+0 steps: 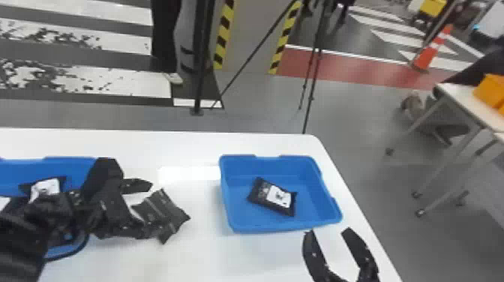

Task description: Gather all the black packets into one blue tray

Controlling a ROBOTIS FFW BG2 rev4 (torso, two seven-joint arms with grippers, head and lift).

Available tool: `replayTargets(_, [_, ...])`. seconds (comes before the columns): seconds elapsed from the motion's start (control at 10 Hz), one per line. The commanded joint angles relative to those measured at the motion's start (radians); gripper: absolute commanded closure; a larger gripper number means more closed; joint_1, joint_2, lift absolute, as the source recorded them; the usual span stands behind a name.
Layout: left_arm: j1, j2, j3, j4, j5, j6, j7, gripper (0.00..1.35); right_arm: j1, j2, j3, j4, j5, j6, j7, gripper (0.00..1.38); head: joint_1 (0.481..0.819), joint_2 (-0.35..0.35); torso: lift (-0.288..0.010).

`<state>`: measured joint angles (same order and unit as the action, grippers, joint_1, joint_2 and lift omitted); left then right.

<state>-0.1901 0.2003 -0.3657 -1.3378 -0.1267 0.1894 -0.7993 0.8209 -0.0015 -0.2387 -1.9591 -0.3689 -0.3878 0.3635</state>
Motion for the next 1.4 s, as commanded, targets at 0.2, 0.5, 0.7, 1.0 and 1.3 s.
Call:
replayTargets(0.2, [-0.134, -0.022, -0.119, 0.213, -0.033, 0.034, 0.008, 0.16, -0.016, 0.002, 0.005, 0.014, -0.002, 0.000, 0.000, 0.19, 0.695, -0.350, -0.110])
replayTargets(0.5, [-0.171, -0.033, -0.139, 0.306, -0.033, 0.041, 0.022, 0.97, -0.018, 0.002, 0.015, 0.029, -0.026, 0.007, 0.002, 0.19, 0.695, -0.350, -0.110])
replayTargets(0.7, [-0.161, -0.036, -0.165, 0.308, 0.029, -0.030, 0.049, 1.21, -0.013, 0.002, 0.015, 0.026, -0.034, 0.007, 0.003, 0.19, 0.695, -0.350, -0.110])
replayTargets(1.0, [-0.156, -0.035, -0.111, 0.293, 0.031, -0.204, 0.035, 1.21, -0.001, 0.002, 0.013, 0.019, -0.044, 0.007, 0.003, 0.19, 0.695, -0.350, -0.110])
replayTargets(1.3, [-0.031, -0.009, 0.085, 0.060, 0.009, -0.170, -0.012, 1.21, 0.004, 0.002, 0.013, 0.012, -0.046, 0.007, 0.003, 0.19, 0.695, -0.350, -0.110])
